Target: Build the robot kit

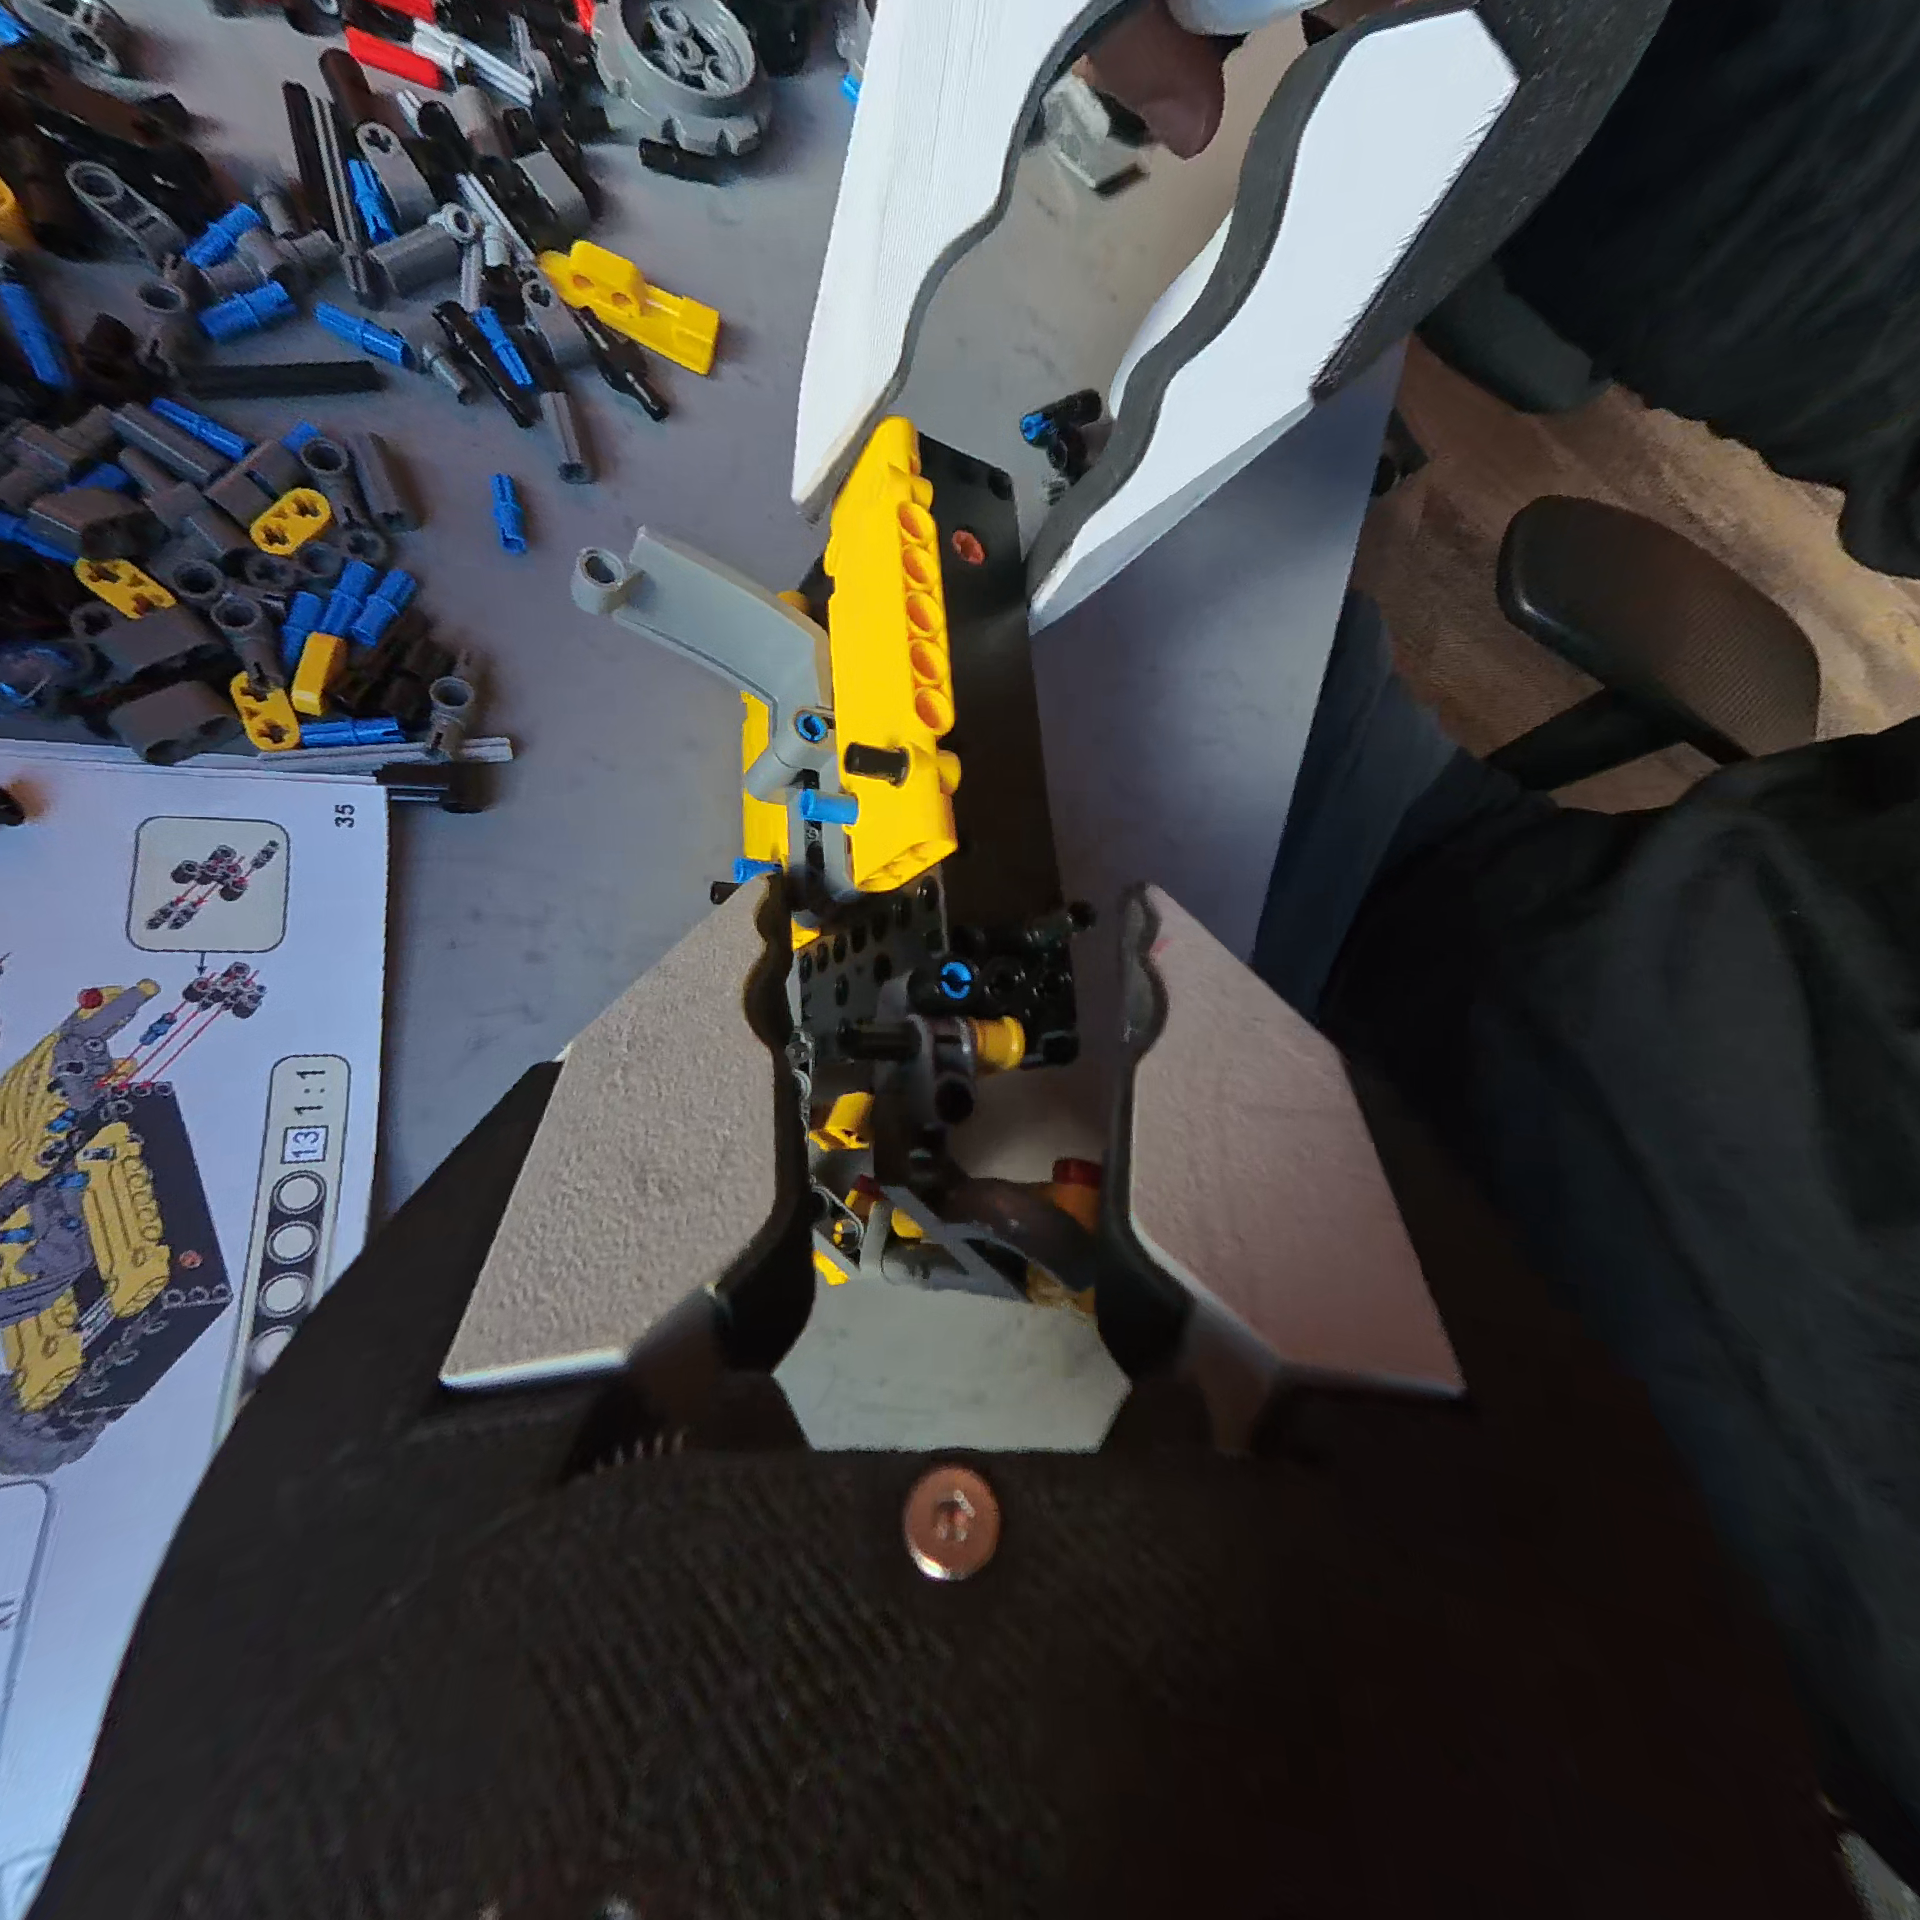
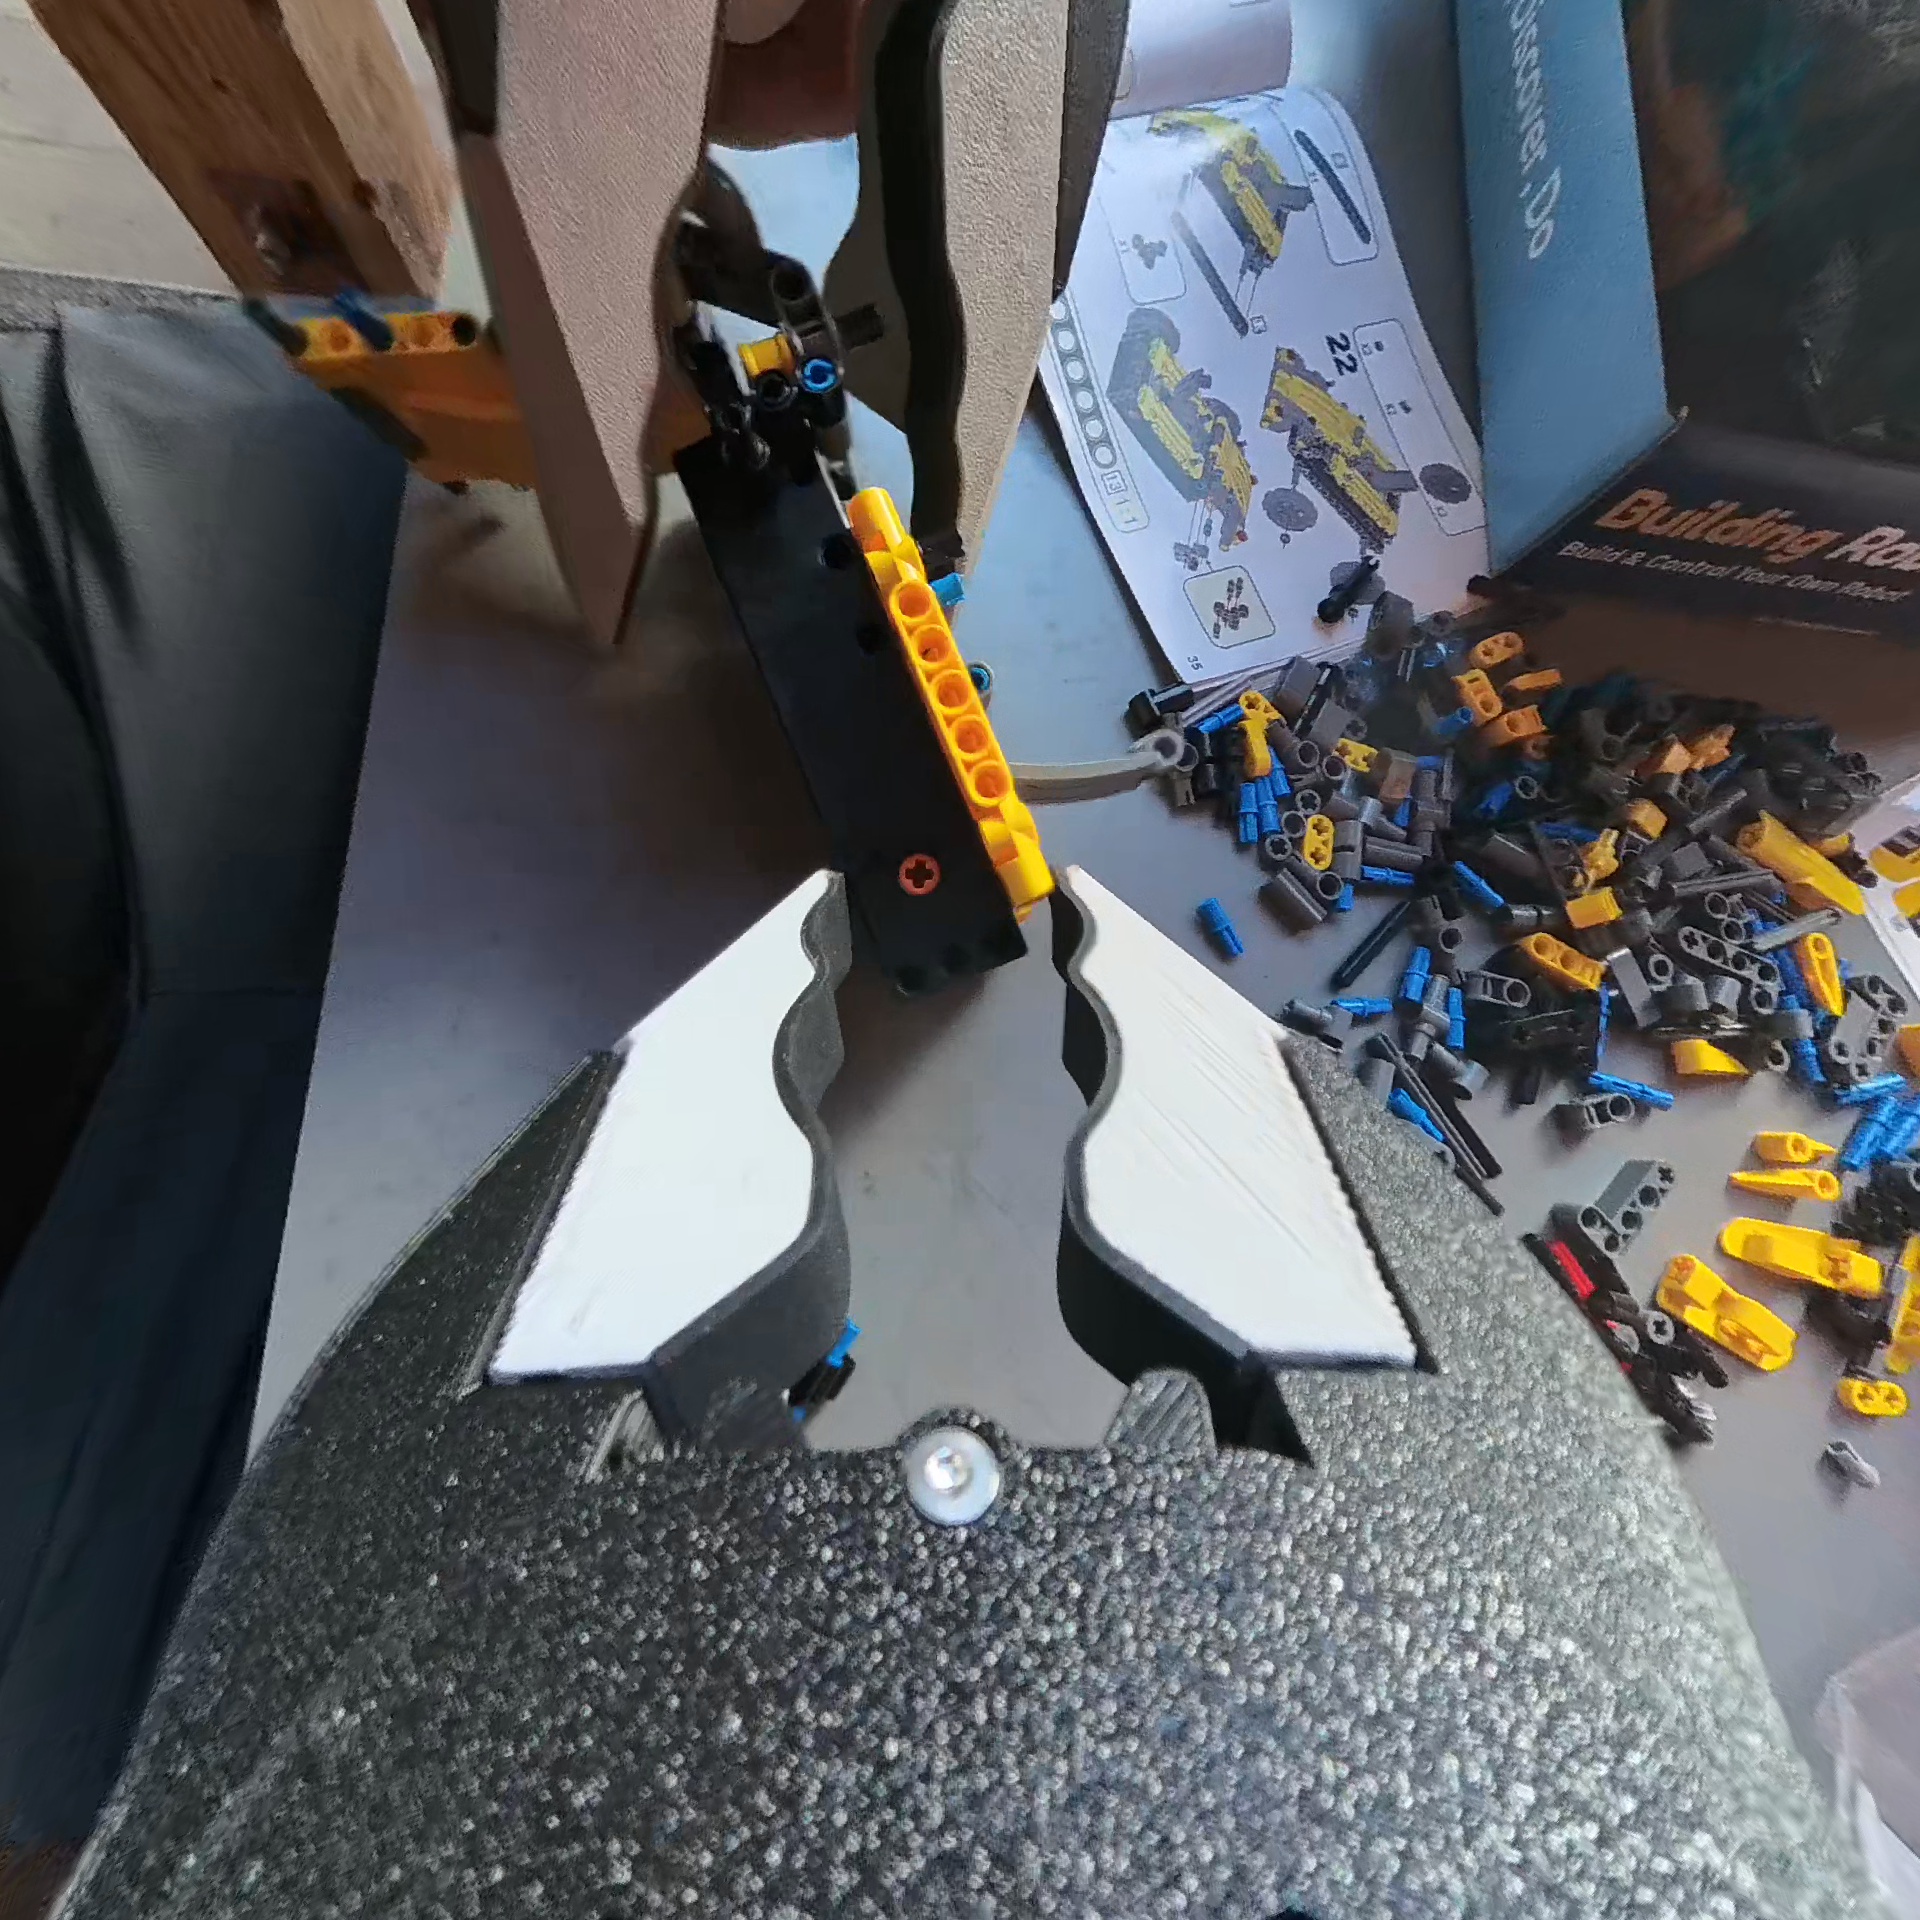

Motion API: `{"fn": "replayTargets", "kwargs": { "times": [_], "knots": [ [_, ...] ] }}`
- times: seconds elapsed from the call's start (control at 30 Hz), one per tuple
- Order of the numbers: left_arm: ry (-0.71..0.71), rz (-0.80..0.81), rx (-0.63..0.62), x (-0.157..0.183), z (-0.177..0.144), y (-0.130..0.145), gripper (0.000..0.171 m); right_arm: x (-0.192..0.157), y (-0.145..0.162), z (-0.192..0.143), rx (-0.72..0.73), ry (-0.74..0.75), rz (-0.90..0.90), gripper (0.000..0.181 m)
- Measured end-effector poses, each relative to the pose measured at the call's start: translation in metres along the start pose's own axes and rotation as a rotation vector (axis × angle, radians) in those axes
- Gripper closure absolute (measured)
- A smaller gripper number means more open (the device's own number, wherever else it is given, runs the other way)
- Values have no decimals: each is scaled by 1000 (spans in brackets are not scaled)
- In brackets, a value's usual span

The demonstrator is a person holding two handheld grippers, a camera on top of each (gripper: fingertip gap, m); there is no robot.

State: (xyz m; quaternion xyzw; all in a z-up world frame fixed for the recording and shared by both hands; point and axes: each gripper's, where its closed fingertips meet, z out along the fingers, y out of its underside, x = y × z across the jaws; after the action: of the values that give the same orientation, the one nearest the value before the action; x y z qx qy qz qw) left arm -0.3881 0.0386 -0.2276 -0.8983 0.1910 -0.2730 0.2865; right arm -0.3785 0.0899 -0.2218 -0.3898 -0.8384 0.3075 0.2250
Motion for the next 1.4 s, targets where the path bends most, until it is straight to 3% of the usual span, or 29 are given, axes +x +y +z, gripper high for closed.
{"fn": "replayTargets", "kwargs": {
  "times": [0.33, 0.47, 0.63, 0.77, 0.9, 0.97, 1.1, 1.17, 1.4],
  "knots": [
    [31, -8, 95, 0, -13, -8, 104, 6, 8, -13, 23, 60, 53, 138],
    [76, -37, 195, 1, -28, -18, 104, 5, 19, -41, 59, 130, 129, 141],
    [30, -27, 205, -8, -33, -15, 102, -9, 55, -71, 89, 209, 331, 151],
    [15, -8, 287, -3, -51, -28, 104, -29, 73, -71, 115, 208, 459, 154],
    [-58, -11, 422, 0, -68, -47, 105, -35, 73, -66, 189, 211, 474, 156],
    [-57, -19, 462, 11, -70, -53, 106, -34, 79, -61, 161, 207, 471, 156],
    [-230, 104, 426, 21, -66, -51, 109, -29, 86, -50, 85, 223, 430, 160],
    [-277, 173, 403, 34, -60, -51, 112, -29, 88, -45, 53, 223, 415, 171],
    [-420, 465, 277, 79, -5, -43, 122, -27, 74, -52, 44, 175, 547, 174]
  ]
}}
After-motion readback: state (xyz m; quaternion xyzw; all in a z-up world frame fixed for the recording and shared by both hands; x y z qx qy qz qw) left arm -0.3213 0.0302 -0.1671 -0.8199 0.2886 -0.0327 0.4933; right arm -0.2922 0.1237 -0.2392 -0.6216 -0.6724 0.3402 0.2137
